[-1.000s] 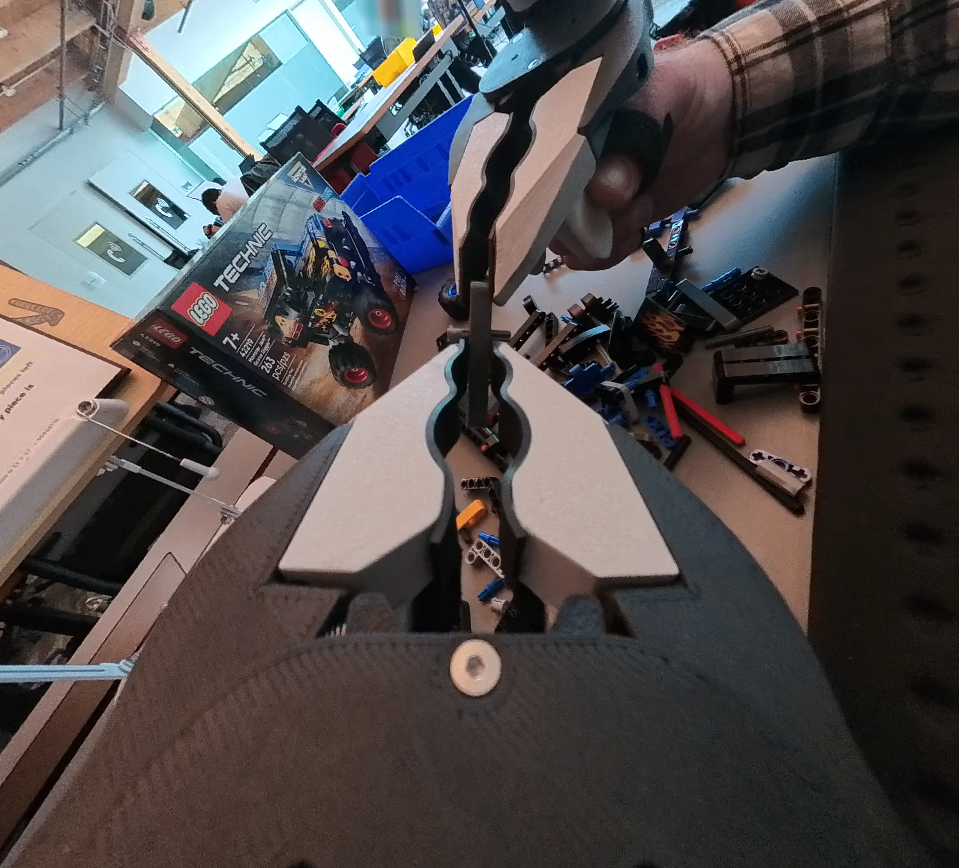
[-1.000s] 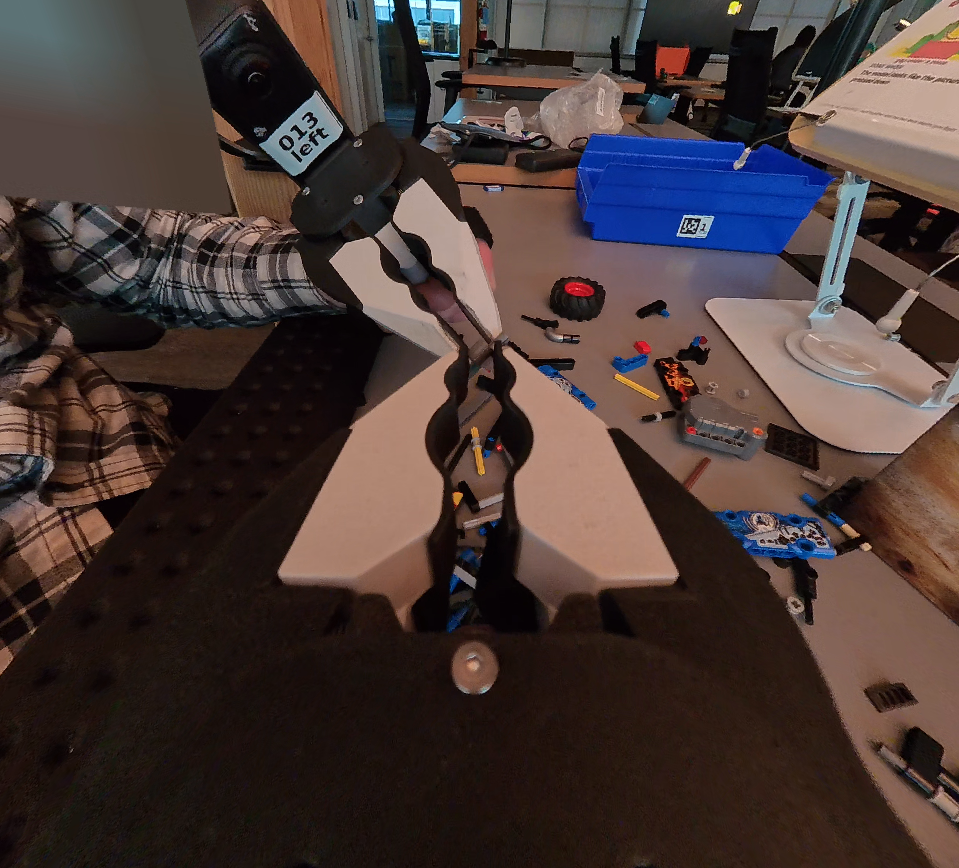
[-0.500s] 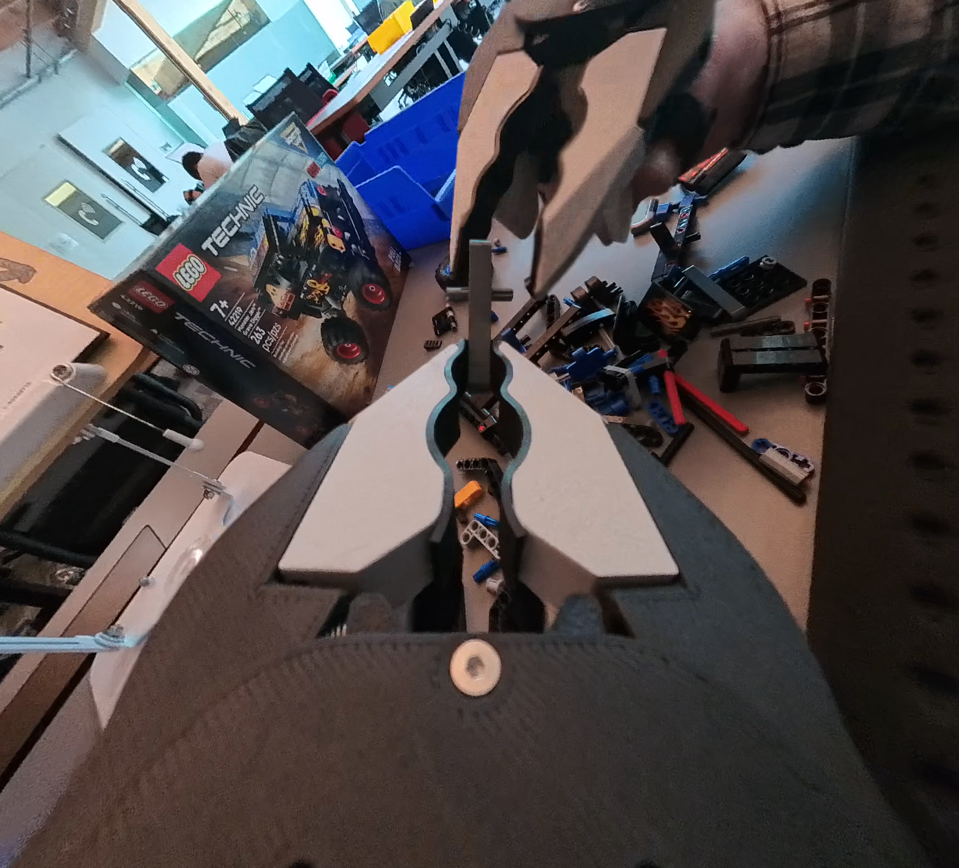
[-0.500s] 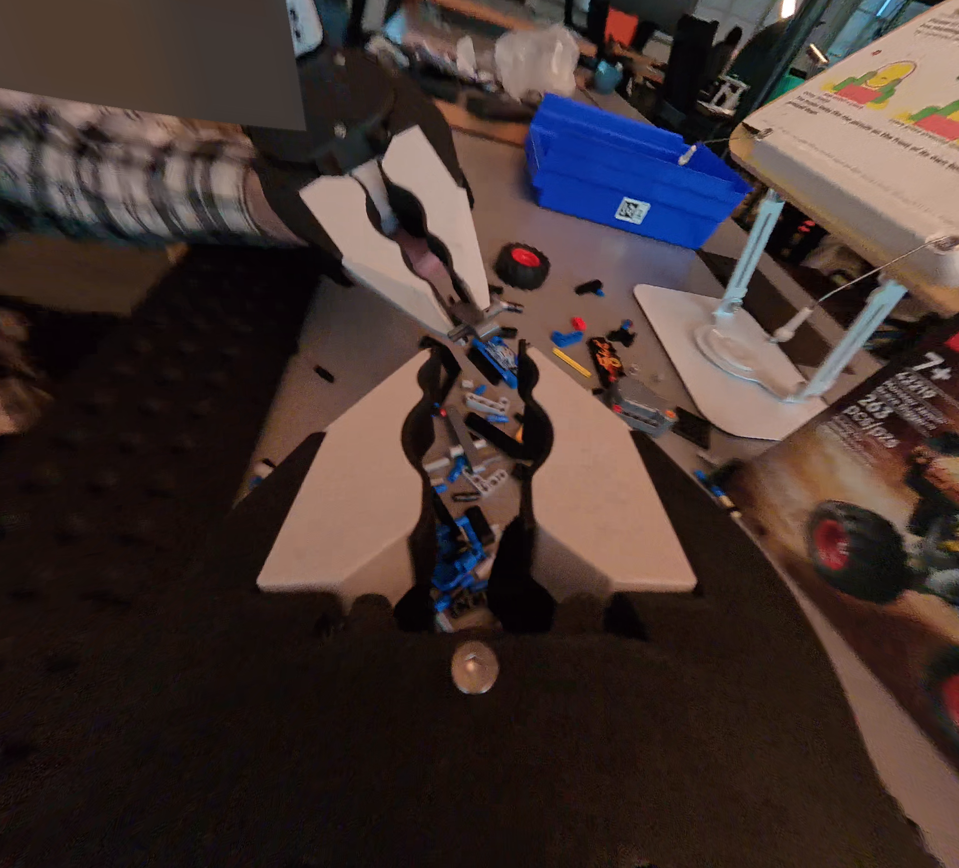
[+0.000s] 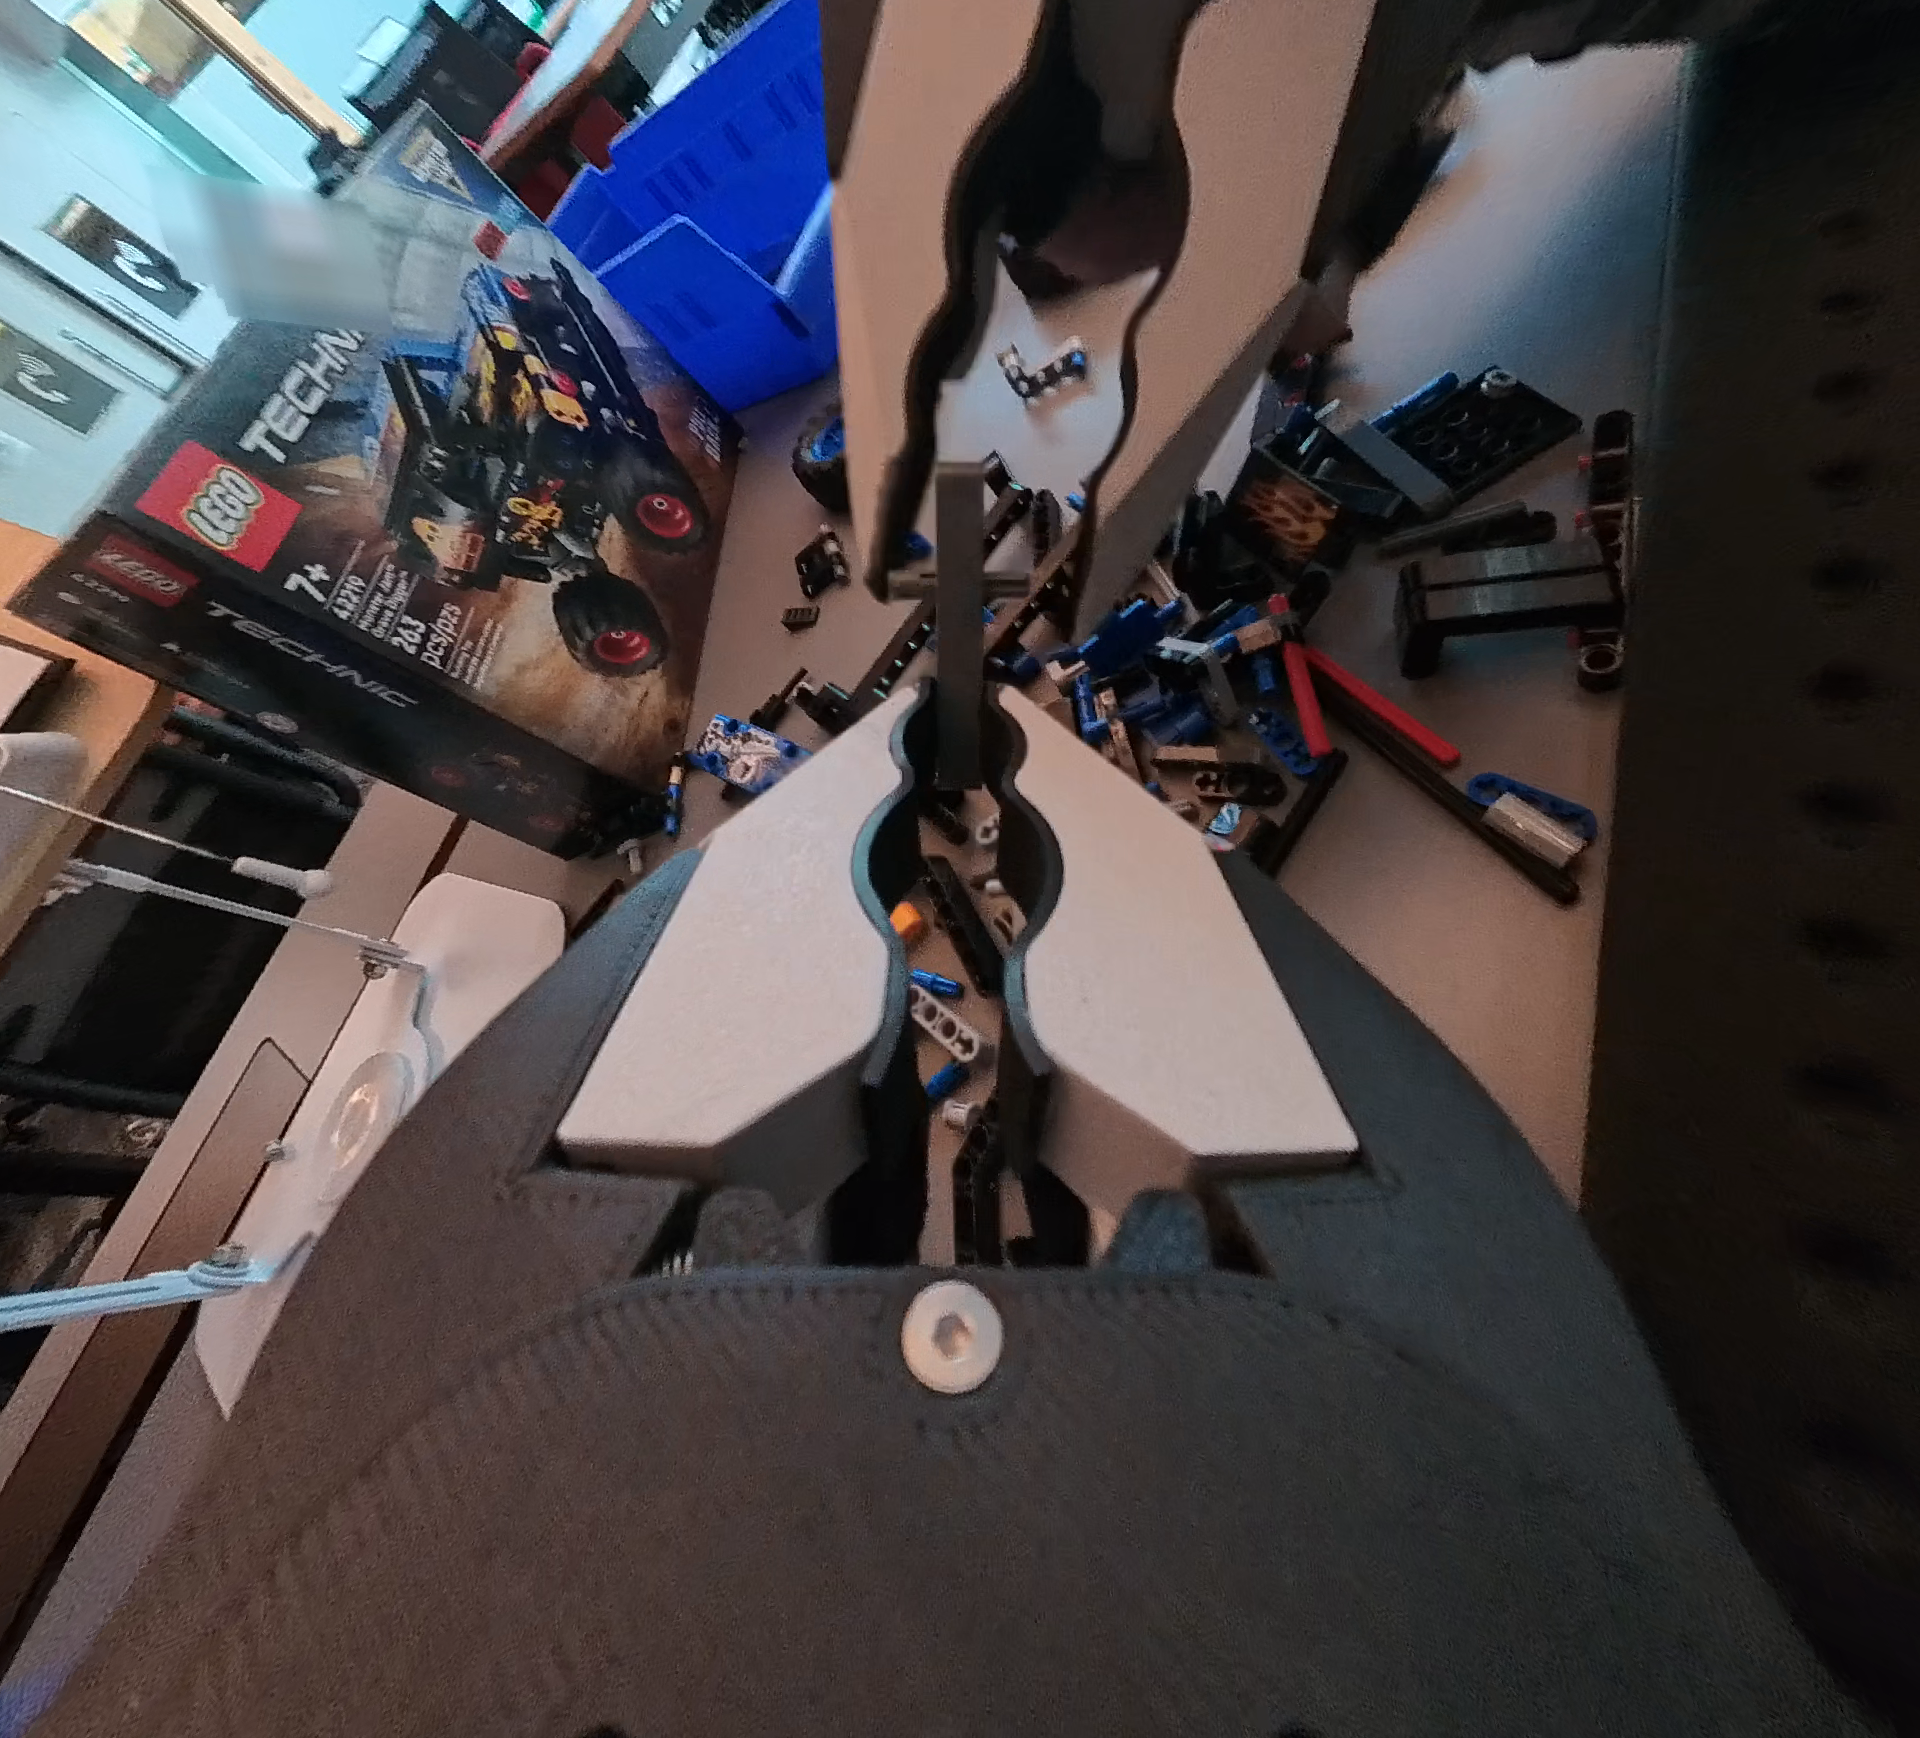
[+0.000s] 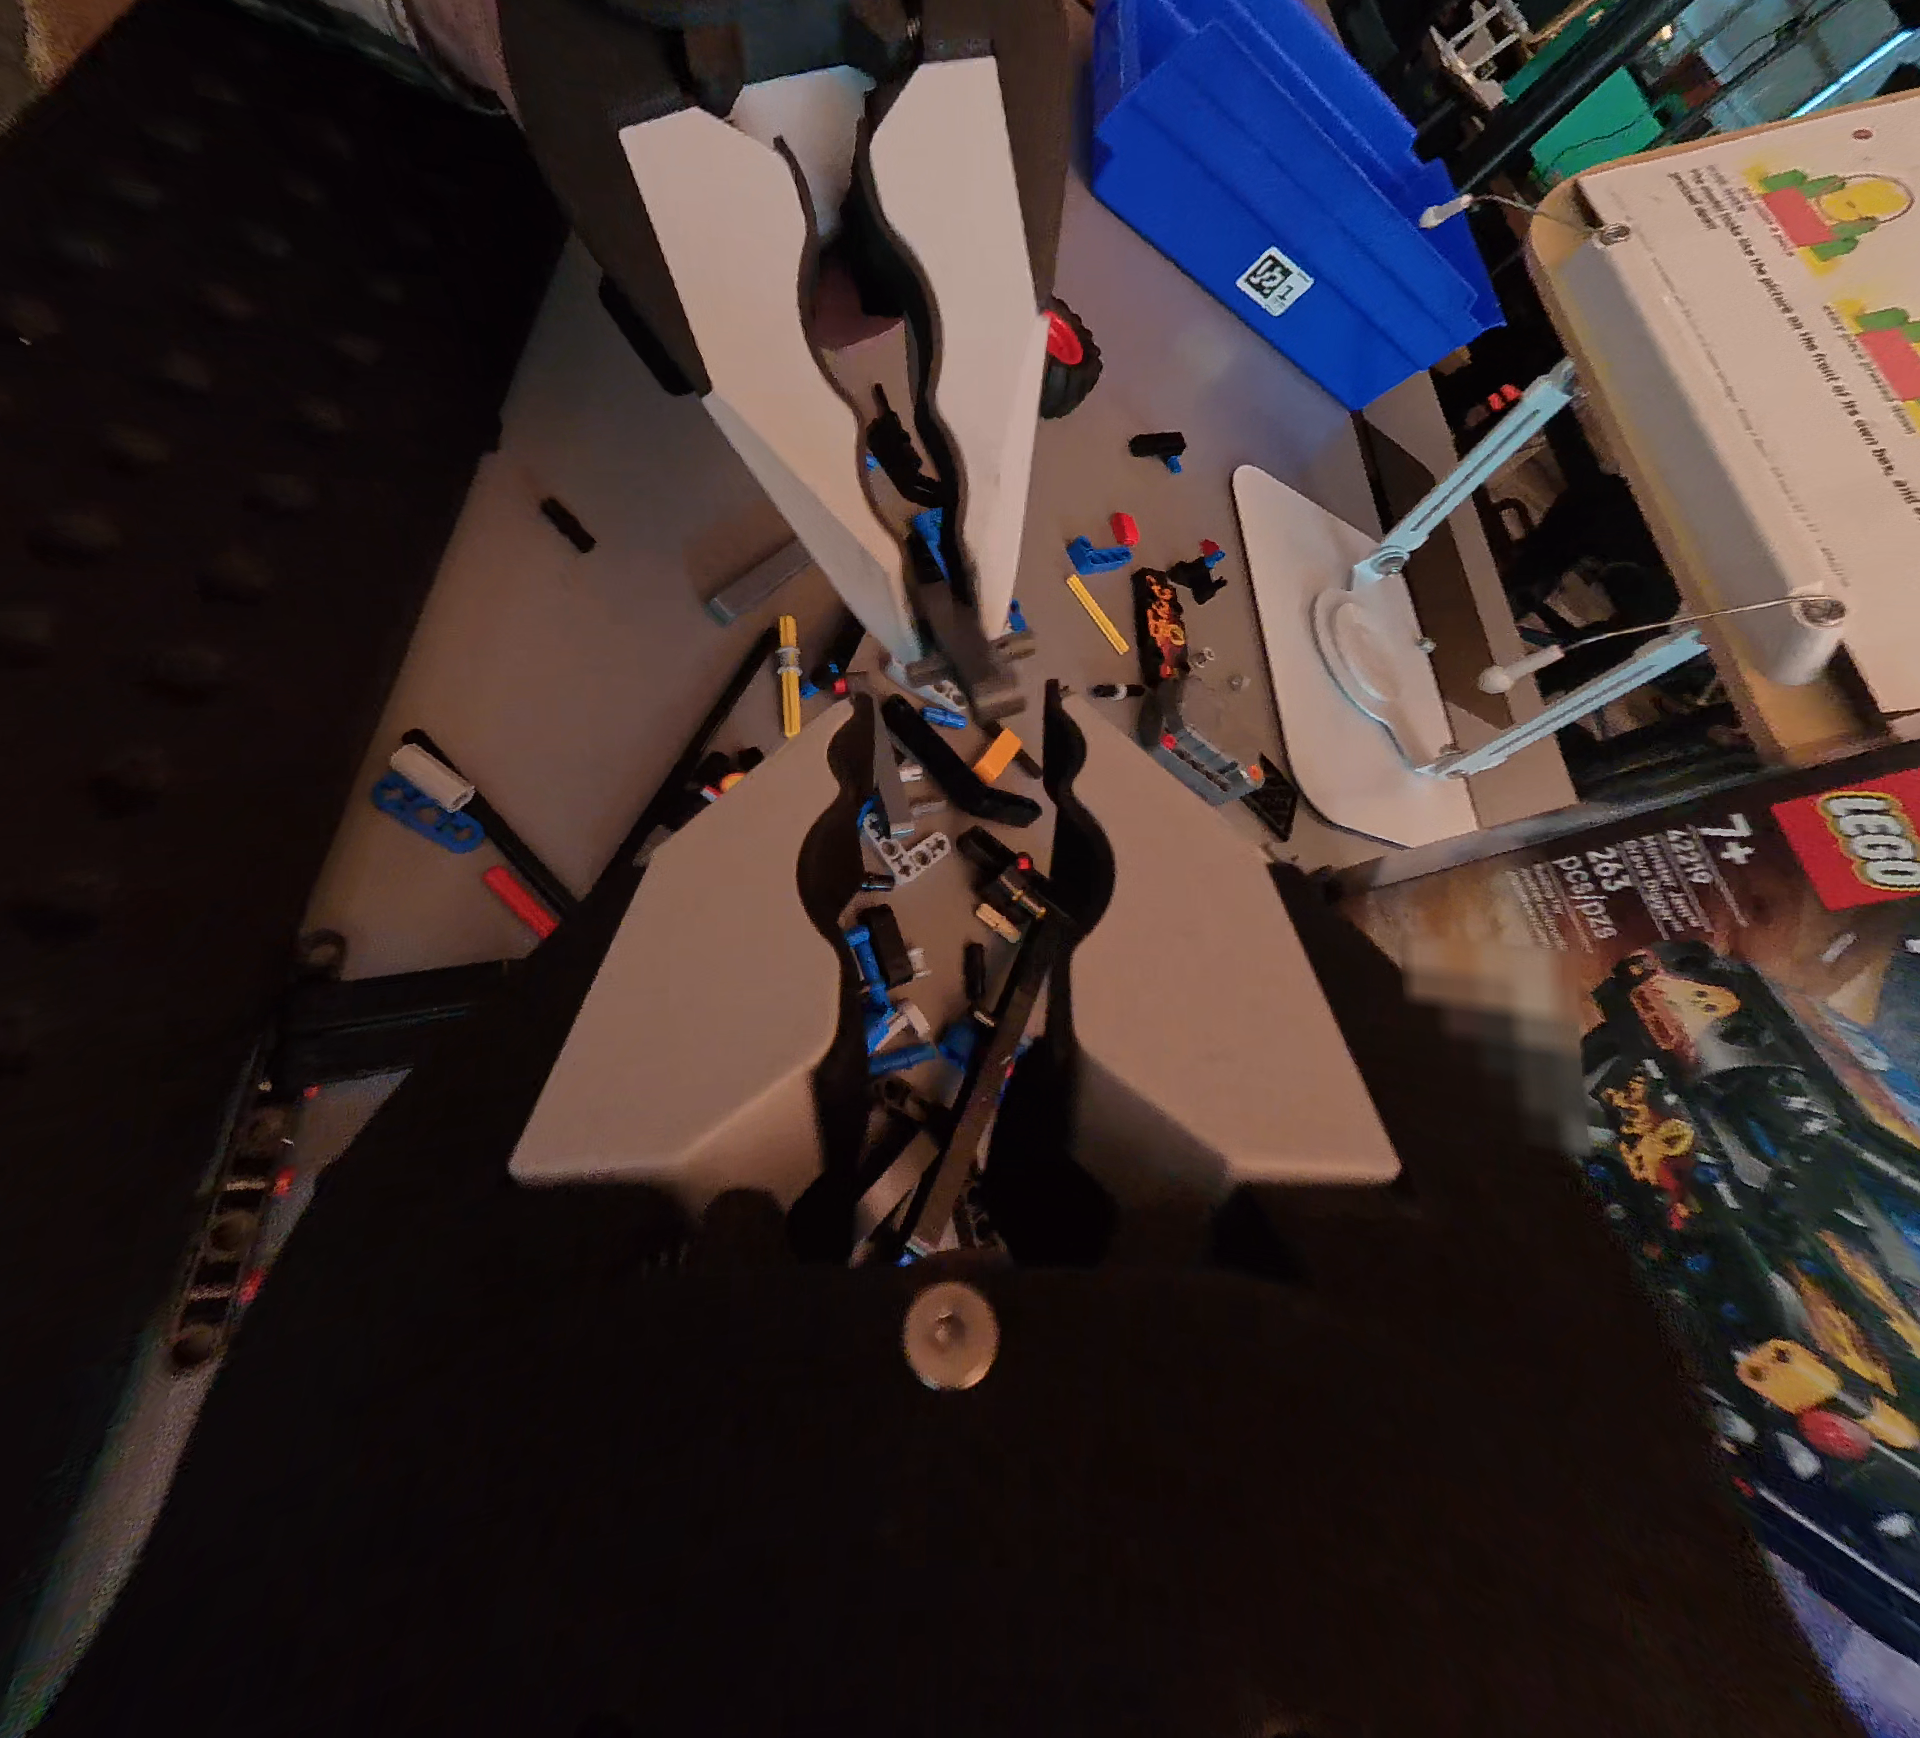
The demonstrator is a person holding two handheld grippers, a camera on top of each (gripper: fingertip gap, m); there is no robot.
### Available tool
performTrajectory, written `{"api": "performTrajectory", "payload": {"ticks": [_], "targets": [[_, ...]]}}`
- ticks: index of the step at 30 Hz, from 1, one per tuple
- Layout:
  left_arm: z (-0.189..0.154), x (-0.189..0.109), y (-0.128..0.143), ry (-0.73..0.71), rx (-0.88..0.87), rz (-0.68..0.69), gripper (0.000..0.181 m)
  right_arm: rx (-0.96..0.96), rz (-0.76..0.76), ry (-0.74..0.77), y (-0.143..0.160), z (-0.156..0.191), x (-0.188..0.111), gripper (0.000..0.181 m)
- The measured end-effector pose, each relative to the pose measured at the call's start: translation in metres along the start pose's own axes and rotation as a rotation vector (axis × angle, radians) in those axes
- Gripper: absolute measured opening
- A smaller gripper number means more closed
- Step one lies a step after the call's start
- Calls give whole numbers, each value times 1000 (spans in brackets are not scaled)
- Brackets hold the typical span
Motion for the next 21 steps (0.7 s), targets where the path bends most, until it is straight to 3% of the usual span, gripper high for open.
{"api": "performTrajectory", "payload": {"ticks": [21], "targets": [[-16,15,17,39,103,166,2,32,108,-100,16,14,19,14]]}}
Point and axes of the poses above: each gripper's, where its closed fingertips meet, x out along the fingers, y out of its underside, z = x × y across the jaws, the point moved 4 cm from there along -x, back along the fingers, and after that the axes turned 8 degrees about z, right-handed, at the moved point
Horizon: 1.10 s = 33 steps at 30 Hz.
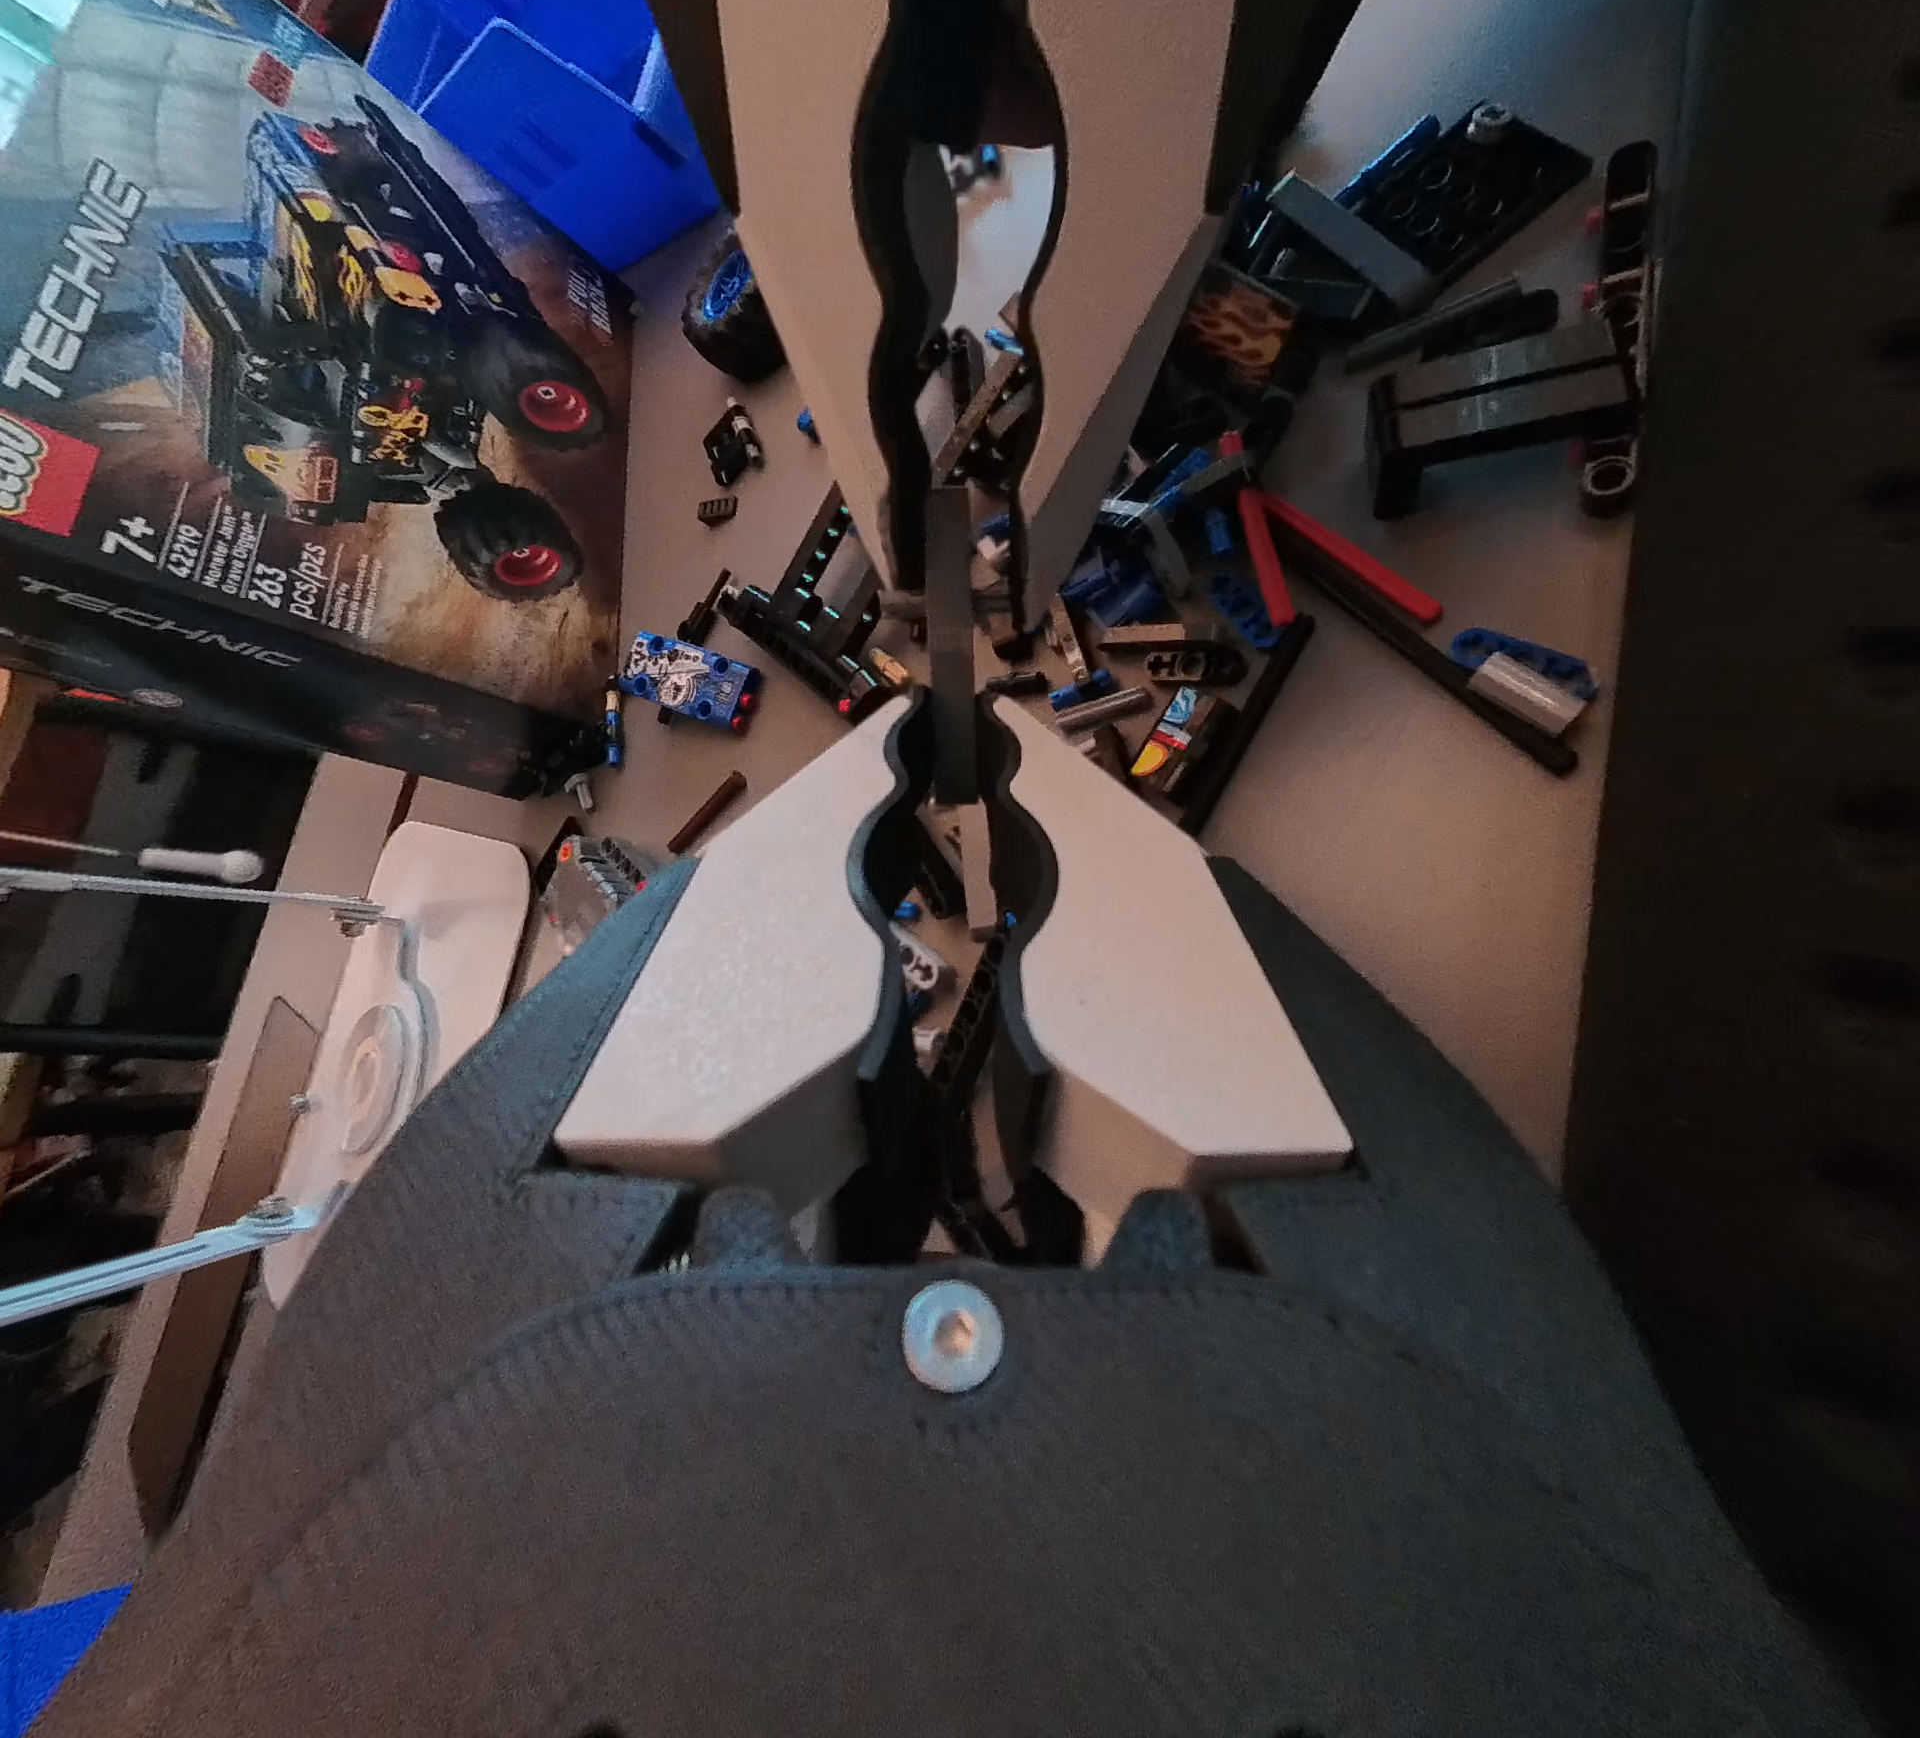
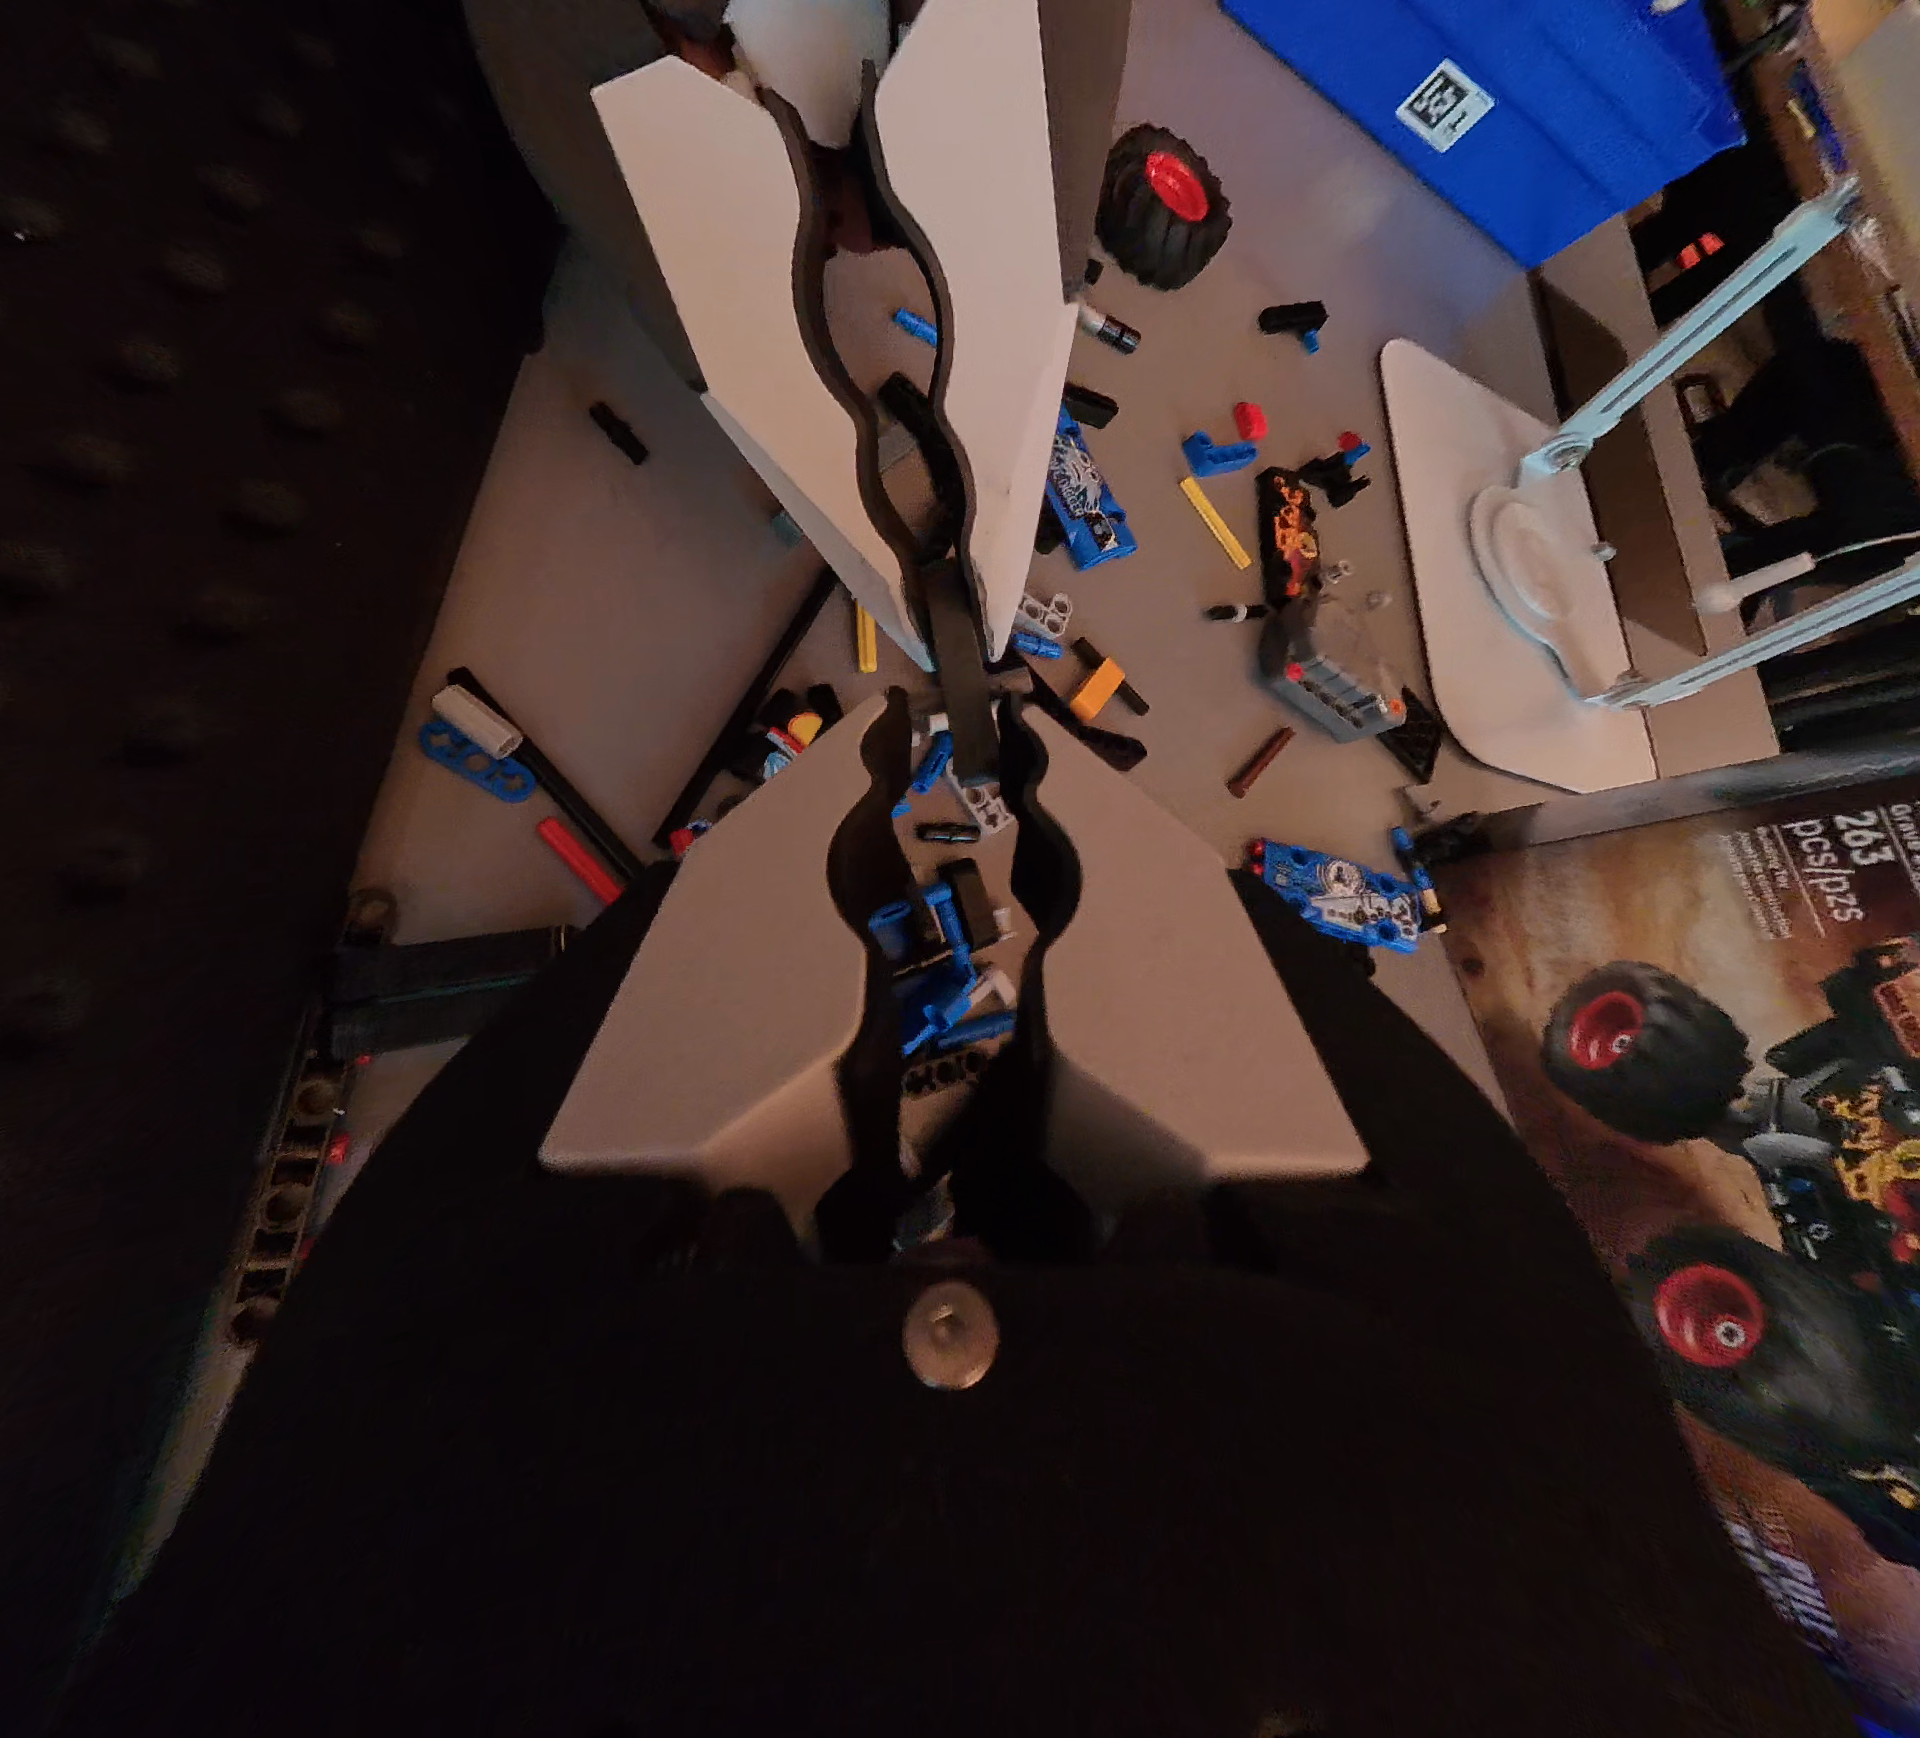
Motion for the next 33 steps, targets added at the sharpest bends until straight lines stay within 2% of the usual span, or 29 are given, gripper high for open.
{"api": "performTrajectory", "payload": {"ticks": [8,12,19,23,25,29,33], "targets": [[-1,2,1,-40,56,41,4,7,70,9,7,0,13,13],[-8,8,8,-45,114,111,4,-27,123,7,10,5,21,12],[-11,15,15,-14,99,147,4,-15,155,-16,14,7,32,11],[-6,16,17,3,36,134,4,68,110,-32,15,1,33,12],[0,12,19,54,-50,92,5,78,88,-27,12,-1,31,14],[7,9,21,146,-223,32,6,-35,83,83,4,-7,26,18],[3,10,22,188,-239,33,5,-104,124,106,6,-3,26,17]]}}
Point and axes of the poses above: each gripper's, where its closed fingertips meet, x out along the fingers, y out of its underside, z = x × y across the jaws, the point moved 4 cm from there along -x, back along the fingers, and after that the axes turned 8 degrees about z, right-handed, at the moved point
